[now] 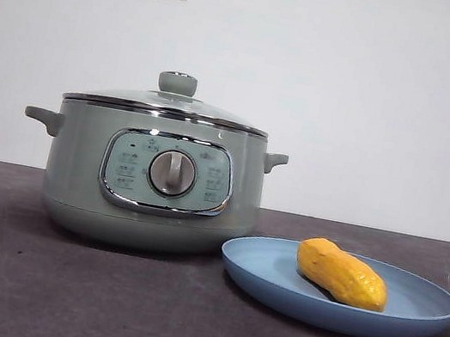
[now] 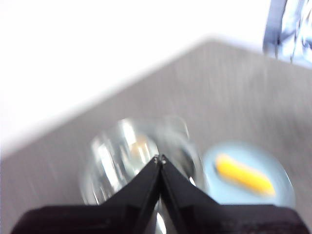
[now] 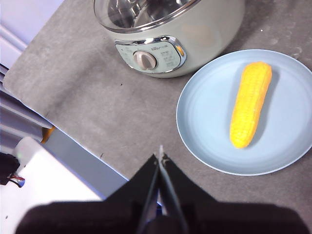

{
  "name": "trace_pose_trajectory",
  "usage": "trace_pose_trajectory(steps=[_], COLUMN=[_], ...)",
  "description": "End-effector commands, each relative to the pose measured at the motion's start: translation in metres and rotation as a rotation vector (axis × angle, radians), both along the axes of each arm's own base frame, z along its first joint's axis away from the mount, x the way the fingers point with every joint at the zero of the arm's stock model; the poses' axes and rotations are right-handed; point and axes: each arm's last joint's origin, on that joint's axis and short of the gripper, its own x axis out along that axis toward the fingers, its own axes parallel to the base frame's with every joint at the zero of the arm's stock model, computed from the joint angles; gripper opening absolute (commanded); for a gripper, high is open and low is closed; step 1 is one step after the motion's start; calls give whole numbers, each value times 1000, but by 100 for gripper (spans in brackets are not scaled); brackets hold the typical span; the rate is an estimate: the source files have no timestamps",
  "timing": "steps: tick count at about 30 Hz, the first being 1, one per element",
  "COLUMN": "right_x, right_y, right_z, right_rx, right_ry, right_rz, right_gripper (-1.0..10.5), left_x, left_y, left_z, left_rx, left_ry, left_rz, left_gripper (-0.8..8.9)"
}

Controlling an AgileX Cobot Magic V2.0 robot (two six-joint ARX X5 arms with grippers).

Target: Take the corn out from the steamer,put the corn on the plate,close the lid

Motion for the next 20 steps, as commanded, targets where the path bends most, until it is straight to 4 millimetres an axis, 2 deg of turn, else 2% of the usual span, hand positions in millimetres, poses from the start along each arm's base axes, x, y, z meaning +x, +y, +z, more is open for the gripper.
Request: trace_pose_trajectory(steps=[1, 4, 8, 15, 20], right_x=[0, 0, 0, 0, 0], right_y=[0, 0, 0, 0, 0], right_z=[-1, -1, -1, -1, -1], right_rx=[-5, -5, -5, -5, -5], right_ry=[-8, -7, -7, -8, -8], right_rz=[4, 4, 4, 4, 4], right_gripper=[-1, -1, -1, -1, -1], left_x=[-9, -17, -24, -36, -38], left_y=[8, 16, 25, 32, 35], left_z=[-5, -26, -74, -162, -209], left_rx=[-6, -12, -21, -71, -95], left_ry=[-144, -235, -287, -240, -187], left_rz=[13, 85, 228, 441, 542], left_gripper=[-4, -4, -4, -4, -4])
